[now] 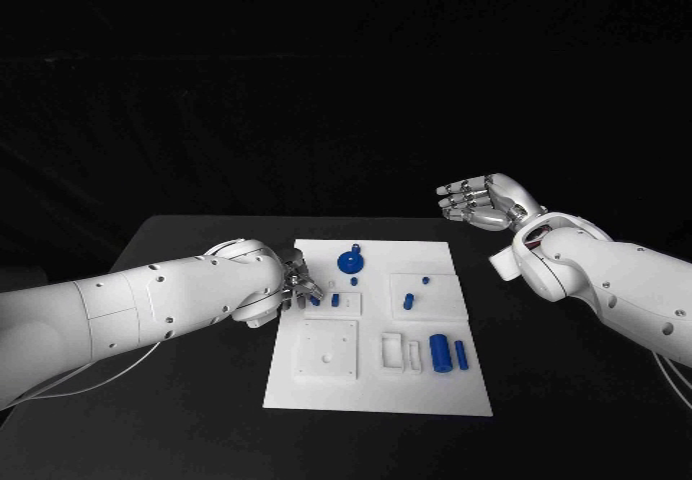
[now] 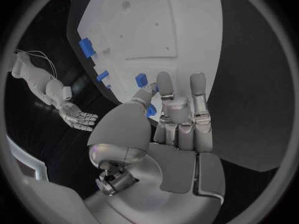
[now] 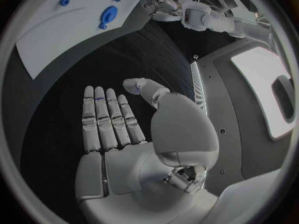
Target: Assemble the parts on the task board
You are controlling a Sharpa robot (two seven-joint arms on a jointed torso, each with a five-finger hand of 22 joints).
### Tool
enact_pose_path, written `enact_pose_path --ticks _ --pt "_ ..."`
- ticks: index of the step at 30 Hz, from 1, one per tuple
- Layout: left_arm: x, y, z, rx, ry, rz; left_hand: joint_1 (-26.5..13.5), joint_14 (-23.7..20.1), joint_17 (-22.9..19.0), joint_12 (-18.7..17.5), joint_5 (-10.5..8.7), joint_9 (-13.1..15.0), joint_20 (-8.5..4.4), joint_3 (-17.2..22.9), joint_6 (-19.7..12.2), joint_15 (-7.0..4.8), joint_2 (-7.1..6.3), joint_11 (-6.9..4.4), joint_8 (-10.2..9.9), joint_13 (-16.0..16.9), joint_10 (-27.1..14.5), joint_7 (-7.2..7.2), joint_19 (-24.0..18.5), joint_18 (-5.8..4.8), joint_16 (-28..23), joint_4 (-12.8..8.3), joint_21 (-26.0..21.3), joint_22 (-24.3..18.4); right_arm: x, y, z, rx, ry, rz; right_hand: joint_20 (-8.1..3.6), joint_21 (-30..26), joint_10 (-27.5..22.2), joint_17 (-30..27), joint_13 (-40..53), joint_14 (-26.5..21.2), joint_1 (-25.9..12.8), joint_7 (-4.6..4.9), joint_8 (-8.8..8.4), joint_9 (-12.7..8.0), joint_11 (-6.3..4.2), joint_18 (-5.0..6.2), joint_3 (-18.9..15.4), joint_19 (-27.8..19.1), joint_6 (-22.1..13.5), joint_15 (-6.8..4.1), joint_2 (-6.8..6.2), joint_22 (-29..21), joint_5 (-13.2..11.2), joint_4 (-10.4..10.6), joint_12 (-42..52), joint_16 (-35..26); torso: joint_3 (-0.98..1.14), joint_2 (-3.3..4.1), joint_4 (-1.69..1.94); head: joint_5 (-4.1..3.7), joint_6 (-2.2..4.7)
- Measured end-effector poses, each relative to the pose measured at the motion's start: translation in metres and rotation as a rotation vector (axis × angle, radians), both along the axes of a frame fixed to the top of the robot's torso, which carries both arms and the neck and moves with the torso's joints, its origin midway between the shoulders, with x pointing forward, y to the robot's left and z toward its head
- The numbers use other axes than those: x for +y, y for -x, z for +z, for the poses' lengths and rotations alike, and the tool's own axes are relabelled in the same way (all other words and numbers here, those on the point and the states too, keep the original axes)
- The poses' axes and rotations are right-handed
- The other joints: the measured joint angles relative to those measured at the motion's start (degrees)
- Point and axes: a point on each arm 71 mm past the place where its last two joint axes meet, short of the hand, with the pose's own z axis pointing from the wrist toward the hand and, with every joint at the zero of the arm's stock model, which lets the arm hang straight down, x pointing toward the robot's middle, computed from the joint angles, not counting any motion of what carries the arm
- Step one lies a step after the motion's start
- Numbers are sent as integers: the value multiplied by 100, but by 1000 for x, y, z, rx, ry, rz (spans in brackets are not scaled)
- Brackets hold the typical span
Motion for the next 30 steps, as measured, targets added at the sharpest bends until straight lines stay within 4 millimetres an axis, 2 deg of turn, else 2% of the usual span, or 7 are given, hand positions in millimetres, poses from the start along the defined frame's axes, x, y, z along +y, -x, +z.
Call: enact_pose_path --ticks 6,8,11,19,22,26,30 --pt "0 0 0 2 0 0 32 -1 -19 0 -47 116 0 1 0 0 -63 -12 -2 0 -12 0 0 0 -3 55 0 0 0 0 0 0 0 0 0 0 0 0 0 0 0 0 0 0 0 0 0 0 0 0 0 0 0 0 0 0 3 0 1 -8 -8" --pt "0 0 -1 3 0 1 97 -1 -29 0 -47 207 0 -66 0 1 -133 -15 -3 0 -15 0 0 0 -3 218 0 -1 0 0 0 0 0 0 0 0 0 0 0 0 0 0 0 0 0 0 0 0 0 0 0 0 0 0 0 0 3 0 1 -13 -12" --pt "0 0 -1 4 0 1 93 -1 -34 0 -82 310 0 -114 0 1 -174 -23 -3 -5 -23 0 0 0 -3 275 0 -1 0 0 0 1 0 0 0 0 0 0 0 0 0 0 0 0 0 0 0 0 0 0 0 0 0 0 0 0 2 -1 2 -17 -15" --pt "0 -1 -1 5 -1 3 84 -1 -38 0 -114 310 -21 -218 2 1 -257 -24 -25 -5 -25 -2 21 0 -3 426 -23 -1 1 0 -1 1 0 1 0 0 0 0 0 0 0 0 0 0 0 0 0 0 0 0 0 0 0 0 0 0 3 -3 4 -21 -20" --pt "1 -1 -2 6 -1 4 46 -1 -49 0 -149 271 -21 -290 99 0 -348 -29 -46 -5 -29 -99 21 0 -25 529 -23 -2 1 0 -1 1 0 1 0 0 0 0 0 0 0 0 0 0 0 0 0 0 0 0 0 0 0 0 0 0 2 -3 4 -22 -22" --pt "2 -2 -3 8 -4 7 23 -1 -49 0 -337 259 -21 -422 310 0 -418 -43 -61 -4 -43 -270 21 0 -25 661 -48 -2 1 0 -1 2 0 1 0 0 0 0 0 0 0 0 0 0 0 0 0 0 0 0 0 0 0 0 0 0 2 -3 5 -26 -26" --pt "3 -2 -3 10 -5 9 36 -1 -49 0 -403 248 -21 -494 371 0 -432 -42 -61 -5 -43 -328 20 0 -25 733 -48 -2 1 0 -1 2 0 1 0 0 0 0 0 -16 0 25 0 0 0 0 0 0 -25 16 0 0 0 0 0 0 -1 -3 5 -27 -27"
